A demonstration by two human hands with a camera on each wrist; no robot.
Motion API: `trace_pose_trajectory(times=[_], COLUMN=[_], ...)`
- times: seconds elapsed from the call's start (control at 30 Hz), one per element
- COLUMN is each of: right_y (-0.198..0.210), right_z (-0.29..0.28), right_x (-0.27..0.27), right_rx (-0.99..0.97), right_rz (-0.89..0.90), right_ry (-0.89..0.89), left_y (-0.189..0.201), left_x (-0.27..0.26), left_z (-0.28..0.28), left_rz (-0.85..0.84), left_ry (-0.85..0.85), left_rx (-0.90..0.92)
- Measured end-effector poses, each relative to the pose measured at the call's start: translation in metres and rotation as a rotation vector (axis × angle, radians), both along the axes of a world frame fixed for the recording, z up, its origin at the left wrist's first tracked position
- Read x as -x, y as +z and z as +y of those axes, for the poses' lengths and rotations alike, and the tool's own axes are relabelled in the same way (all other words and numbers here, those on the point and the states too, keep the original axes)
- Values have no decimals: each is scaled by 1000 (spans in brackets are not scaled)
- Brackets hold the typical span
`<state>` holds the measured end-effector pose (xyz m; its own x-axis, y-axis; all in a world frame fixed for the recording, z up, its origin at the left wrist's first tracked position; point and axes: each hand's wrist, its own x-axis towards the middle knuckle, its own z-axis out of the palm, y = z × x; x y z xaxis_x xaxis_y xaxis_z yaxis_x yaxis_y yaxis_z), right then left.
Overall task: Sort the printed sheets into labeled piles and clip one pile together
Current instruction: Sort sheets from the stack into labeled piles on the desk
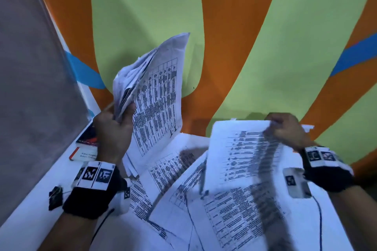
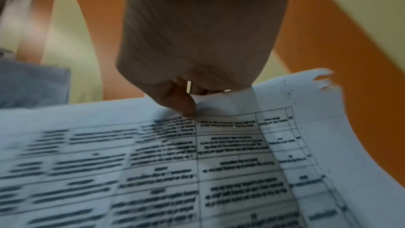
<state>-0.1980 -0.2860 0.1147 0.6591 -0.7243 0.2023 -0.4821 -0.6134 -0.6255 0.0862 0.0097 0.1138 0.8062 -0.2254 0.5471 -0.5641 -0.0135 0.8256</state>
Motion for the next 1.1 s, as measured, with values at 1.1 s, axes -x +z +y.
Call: trace_pose_trajectory(times=[1.1], right_y=[24], right_z=[-3], right_x=[23], right_rx=[-907], right_rz=[367], right_ry=[680], left_y=[-8], left_x=[11], left_z=[-1], left_rz=[-39], left_ry=[-73], left_rx=[-57])
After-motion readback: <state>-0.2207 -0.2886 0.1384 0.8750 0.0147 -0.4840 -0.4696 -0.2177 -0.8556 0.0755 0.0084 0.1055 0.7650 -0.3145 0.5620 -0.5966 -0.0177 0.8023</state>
